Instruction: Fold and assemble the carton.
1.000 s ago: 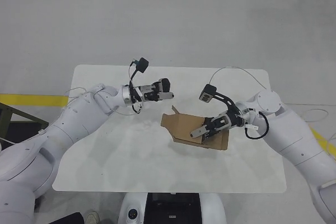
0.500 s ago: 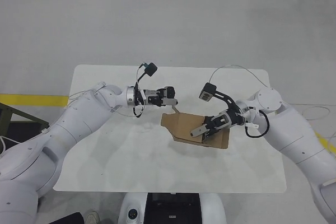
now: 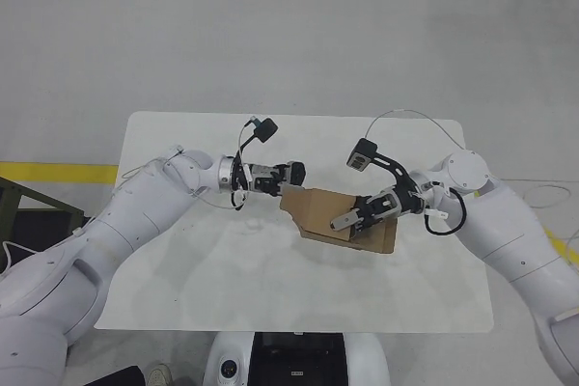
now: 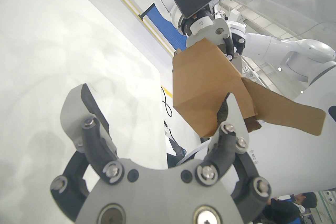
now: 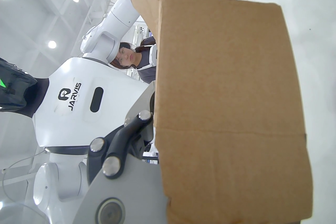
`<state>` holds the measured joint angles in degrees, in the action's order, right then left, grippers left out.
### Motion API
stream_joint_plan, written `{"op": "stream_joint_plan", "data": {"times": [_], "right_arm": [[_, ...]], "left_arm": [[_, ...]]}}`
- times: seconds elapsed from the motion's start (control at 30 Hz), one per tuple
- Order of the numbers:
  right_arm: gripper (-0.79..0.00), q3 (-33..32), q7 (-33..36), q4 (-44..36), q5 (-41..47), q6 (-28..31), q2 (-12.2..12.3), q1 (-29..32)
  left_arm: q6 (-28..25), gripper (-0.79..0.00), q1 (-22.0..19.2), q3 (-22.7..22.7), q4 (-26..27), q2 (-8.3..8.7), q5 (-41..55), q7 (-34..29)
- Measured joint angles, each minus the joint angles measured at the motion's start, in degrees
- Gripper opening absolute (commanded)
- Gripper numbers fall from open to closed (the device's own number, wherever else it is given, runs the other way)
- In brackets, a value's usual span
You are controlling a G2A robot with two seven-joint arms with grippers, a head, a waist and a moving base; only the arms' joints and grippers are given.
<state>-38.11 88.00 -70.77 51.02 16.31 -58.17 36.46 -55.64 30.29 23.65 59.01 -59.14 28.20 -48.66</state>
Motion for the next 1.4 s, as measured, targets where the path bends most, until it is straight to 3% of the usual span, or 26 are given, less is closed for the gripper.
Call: {"op": "stream_joint_plan", "data": {"times": [0.4,0.97,1.4], "right_arm": [[-0.785,-1.26,0.0,0.31,-0.45,0.0,-0.52,0.35],[-0.785,-1.82,0.0,0.37,-0.11,0.0,-0.71,1.0],[-0.785,-5.86,0.0,2.32,0.23,0.0,-0.44,2.5]], "left_arm": [[0.65,0.0,1.78,2.22,4.46,0.87,-2.71,-0.63],[1.23,0.0,2.21,4.19,5.2,0.13,-3.62,-1.22],[0.2,0.0,5.92,7.73,3.85,2.13,-1.42,-0.19]]}}
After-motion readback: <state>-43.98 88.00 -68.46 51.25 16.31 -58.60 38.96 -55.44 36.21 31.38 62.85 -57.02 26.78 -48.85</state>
